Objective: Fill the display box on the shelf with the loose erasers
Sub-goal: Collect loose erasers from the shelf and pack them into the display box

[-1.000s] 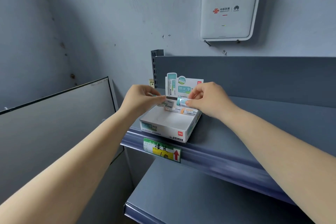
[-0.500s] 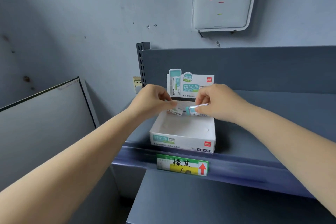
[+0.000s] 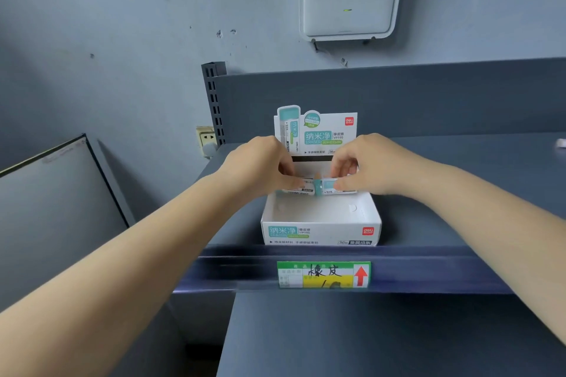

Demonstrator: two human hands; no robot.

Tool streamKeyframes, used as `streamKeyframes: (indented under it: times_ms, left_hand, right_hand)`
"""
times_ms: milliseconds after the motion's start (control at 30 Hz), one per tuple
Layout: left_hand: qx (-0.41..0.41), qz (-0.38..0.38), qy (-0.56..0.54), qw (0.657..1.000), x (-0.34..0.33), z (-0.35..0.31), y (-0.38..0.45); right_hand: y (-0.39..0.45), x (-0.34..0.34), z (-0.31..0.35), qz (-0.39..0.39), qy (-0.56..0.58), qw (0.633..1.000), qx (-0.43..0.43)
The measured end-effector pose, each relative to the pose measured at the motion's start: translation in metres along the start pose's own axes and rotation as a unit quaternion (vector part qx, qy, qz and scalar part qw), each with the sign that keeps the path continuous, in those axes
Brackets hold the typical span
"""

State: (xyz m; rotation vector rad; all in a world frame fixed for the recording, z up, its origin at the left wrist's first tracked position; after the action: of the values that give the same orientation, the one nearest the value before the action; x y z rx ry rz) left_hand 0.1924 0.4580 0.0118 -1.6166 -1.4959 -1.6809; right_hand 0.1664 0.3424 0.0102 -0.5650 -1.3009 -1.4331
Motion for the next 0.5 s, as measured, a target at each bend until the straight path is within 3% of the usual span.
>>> streamKeyframes:
  times_ms: [500]
  left_hand:
    - [-0.044, 0.019, 0.031, 0.998, -0.0074, -0.0047, 0.0052]
  right_hand:
    - [0.0048, -0.0034, 0.0038, 0.015, -0.124, 0.992, -0.004]
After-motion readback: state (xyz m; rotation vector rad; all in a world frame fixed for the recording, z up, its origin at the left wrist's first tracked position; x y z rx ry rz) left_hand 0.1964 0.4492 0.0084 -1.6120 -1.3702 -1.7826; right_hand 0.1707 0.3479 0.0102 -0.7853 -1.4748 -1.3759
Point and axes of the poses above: each hand's wrist, its own y-axis towards the middle knuckle, its own x-axis out of the back of the hand, z = x × y, the point moved 10 cm from there along y, towards the middle knuckle, and after that the axes turned 13 degrees about -z, right-handed, at the moved point
